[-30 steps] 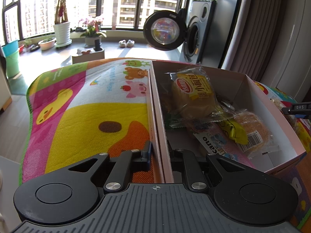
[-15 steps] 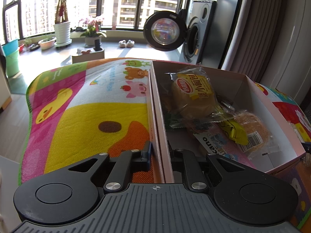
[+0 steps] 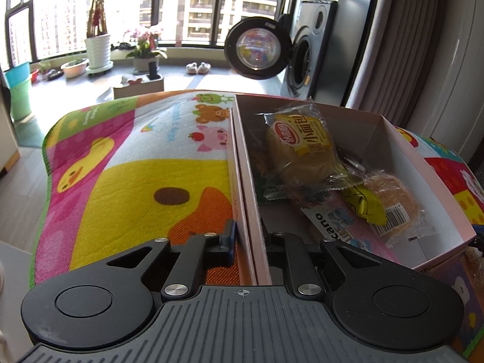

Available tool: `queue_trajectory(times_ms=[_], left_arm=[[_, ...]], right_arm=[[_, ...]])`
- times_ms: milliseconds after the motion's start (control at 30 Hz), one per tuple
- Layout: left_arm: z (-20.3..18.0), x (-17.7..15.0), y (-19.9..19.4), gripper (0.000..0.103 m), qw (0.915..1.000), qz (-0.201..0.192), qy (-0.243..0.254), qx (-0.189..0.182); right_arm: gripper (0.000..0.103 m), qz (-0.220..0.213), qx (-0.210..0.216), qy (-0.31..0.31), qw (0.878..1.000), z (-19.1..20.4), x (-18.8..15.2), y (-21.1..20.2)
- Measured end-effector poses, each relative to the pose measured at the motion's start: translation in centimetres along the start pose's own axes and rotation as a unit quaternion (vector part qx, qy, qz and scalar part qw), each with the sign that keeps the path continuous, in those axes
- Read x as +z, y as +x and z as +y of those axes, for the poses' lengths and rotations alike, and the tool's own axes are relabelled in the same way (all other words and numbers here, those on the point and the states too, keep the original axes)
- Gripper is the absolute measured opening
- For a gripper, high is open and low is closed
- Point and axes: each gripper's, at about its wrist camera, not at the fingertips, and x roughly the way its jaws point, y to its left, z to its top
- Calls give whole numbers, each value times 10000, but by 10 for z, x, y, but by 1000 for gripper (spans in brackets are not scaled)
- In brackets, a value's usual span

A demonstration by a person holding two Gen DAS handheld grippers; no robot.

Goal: Organize objects
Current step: 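Grasp the granola bar in clear wrap with the right tool and lift it, then lower the granola bar into the box and open the right tool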

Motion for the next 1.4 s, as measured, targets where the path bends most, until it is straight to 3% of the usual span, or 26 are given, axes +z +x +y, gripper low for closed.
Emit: queue_trajectory(times_ms=[167, 233, 600, 800, 967, 1133, 1400], left_arm=[[1, -1, -3, 16, 10000, 11, -3, -18], [1, -2, -3, 16, 10000, 2, -5, -13], [-1, -2, -1, 15, 10000, 10, -14, 30], [0, -2, -1, 15, 10000, 12, -28, 9], [1, -1, -2, 15, 10000, 19, -38, -28], [1, -1, -2, 15, 10000, 14, -45, -27], [2, -1, -1, 16, 10000, 26, -43, -36]], right_arm=[[42, 102, -8, 74, 9999, 1, -2, 5], [28, 108, 41, 21, 9999, 3, -4, -2], [28, 271, 477, -409, 9977, 25, -25, -56], [28, 513, 732, -1128, 9896, 52, -43, -85], [28, 190, 1283, -1220, 9840, 66, -27, -122], [28, -448, 1722, -1081, 9781, 77, 7, -141], [28, -862, 1964, -541, 9752, 108, 60, -98]])
